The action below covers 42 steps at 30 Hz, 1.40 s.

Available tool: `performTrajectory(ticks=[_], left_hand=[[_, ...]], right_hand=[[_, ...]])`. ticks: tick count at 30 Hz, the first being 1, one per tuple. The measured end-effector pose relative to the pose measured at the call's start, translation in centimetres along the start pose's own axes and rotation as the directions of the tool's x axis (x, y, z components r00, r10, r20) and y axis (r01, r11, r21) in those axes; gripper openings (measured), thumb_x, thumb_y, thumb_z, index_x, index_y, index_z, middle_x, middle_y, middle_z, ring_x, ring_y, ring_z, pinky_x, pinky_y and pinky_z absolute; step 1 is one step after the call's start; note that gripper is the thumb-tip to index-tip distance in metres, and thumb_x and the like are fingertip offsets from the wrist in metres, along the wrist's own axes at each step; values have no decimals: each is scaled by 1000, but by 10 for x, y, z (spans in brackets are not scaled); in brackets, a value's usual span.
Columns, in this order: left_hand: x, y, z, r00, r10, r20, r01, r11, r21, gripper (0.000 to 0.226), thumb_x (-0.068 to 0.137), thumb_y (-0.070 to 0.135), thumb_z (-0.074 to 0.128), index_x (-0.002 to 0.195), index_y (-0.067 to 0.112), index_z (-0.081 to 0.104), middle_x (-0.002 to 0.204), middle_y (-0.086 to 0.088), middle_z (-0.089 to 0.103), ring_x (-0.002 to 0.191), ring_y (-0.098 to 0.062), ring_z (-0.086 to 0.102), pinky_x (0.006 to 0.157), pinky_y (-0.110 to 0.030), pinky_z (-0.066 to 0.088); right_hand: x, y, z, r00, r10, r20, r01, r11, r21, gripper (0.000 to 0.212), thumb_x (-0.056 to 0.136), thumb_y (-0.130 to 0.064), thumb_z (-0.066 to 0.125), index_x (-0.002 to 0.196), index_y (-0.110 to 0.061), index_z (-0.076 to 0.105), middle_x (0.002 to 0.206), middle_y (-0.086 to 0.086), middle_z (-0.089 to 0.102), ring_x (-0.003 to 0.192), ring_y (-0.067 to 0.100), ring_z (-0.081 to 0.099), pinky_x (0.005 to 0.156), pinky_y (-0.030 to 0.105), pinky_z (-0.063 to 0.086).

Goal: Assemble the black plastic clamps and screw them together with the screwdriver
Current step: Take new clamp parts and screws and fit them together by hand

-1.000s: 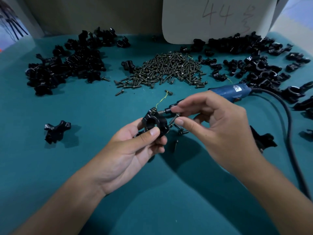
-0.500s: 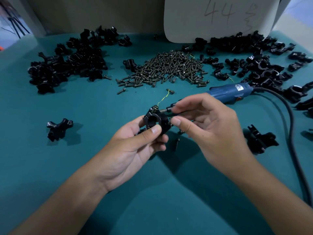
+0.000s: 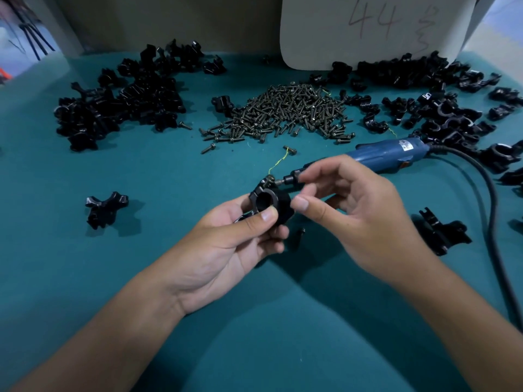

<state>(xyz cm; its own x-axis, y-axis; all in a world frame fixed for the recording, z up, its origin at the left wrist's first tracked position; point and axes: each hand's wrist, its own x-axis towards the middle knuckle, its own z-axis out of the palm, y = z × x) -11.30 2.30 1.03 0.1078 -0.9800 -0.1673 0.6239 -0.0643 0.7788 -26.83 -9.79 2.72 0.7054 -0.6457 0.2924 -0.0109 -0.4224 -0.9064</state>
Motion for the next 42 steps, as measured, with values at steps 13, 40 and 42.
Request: performTrajectory(ticks=[13, 40, 42], left_hand=[[0, -1, 0, 1000, -2, -11, 2, 1000, -8, 50, 90, 10, 59, 139, -2, 52, 129, -18, 63, 82, -13, 60, 73, -23, 53], [-4, -6, 8, 994, 77, -74, -50, 951, 306, 48, 91, 50, 57, 117, 11, 49, 78, -8, 71, 51, -12, 51, 48, -19, 34], [-4, -6, 7, 990, 112, -84, -78, 939, 335, 43, 84, 55, 59, 107, 19, 51, 73, -11, 70, 46, -14, 50, 45, -21, 32]], right_hand=[[1, 3, -4, 1000, -29, 1, 29, 998, -51, 22, 83, -41, 77, 98, -29, 67, 91, -8, 74, 90, 20, 71, 77, 58, 54], [1, 1, -6, 981, -192, -6, 188, 968, -169, 9, 93, -29, 72, 96, -36, 69, 90, -13, 71, 83, 12, 69, 71, 23, 53], [1, 1, -5, 980, -198, -5, 196, 972, -132, 12, 93, -27, 72, 96, -38, 68, 93, -11, 73, 88, 15, 70, 76, 34, 57]])
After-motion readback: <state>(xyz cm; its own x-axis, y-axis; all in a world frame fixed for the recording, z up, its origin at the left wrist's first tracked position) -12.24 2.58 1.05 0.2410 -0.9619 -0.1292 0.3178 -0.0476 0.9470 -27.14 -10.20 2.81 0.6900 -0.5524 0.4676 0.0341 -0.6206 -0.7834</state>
